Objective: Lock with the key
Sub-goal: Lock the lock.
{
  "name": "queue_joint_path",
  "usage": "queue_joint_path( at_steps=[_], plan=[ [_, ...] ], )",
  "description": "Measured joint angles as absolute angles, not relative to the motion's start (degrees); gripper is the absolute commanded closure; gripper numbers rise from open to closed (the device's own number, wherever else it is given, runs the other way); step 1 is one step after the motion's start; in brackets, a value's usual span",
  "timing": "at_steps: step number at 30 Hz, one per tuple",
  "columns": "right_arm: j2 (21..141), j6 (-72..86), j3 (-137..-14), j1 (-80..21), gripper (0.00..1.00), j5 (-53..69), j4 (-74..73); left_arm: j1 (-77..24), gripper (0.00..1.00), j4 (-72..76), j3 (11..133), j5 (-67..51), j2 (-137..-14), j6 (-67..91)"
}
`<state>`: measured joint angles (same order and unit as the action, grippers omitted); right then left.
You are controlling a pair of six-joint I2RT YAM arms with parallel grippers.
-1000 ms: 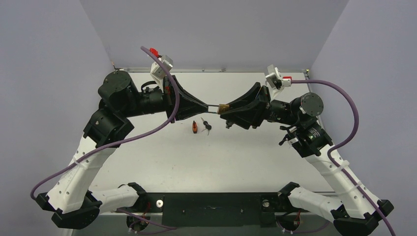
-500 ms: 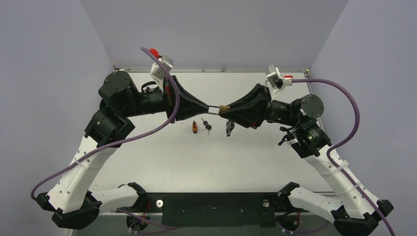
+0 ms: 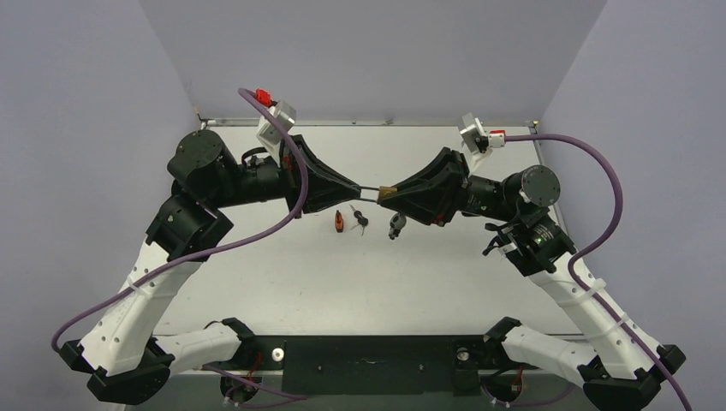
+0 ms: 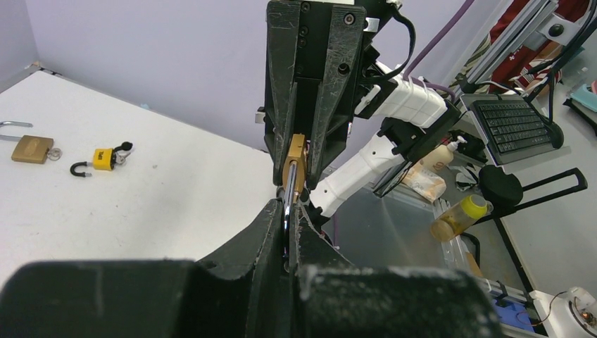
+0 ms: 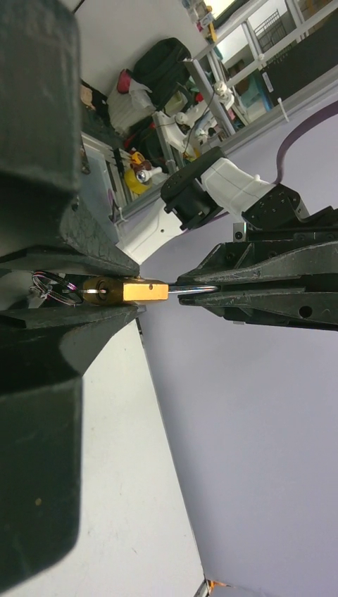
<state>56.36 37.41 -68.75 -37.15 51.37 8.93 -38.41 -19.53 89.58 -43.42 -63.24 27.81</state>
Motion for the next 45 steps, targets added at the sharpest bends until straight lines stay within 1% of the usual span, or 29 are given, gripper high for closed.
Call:
queue_joint_path(
  at_steps=[16, 28, 45],
  plan=[
    [57.43, 38.46, -69.65, -40.99, 1.0, 49.08, 6.79, -39.79, 1.0, -16.16, 88.62, -42.48, -62.74, 26.41],
    [57.49, 38.85, -70.0, -41.39, 1.0, 45.76, 6.09, -41.58, 1.0, -12.95, 84.84, -37.15, -60.82, 25.15],
    [59.99, 40.18, -73.93, -41.69, 1.0, 45.5, 6.85, -46.37, 1.0, -7.27, 84.44, -30.13, -60.55, 24.93]
  ],
)
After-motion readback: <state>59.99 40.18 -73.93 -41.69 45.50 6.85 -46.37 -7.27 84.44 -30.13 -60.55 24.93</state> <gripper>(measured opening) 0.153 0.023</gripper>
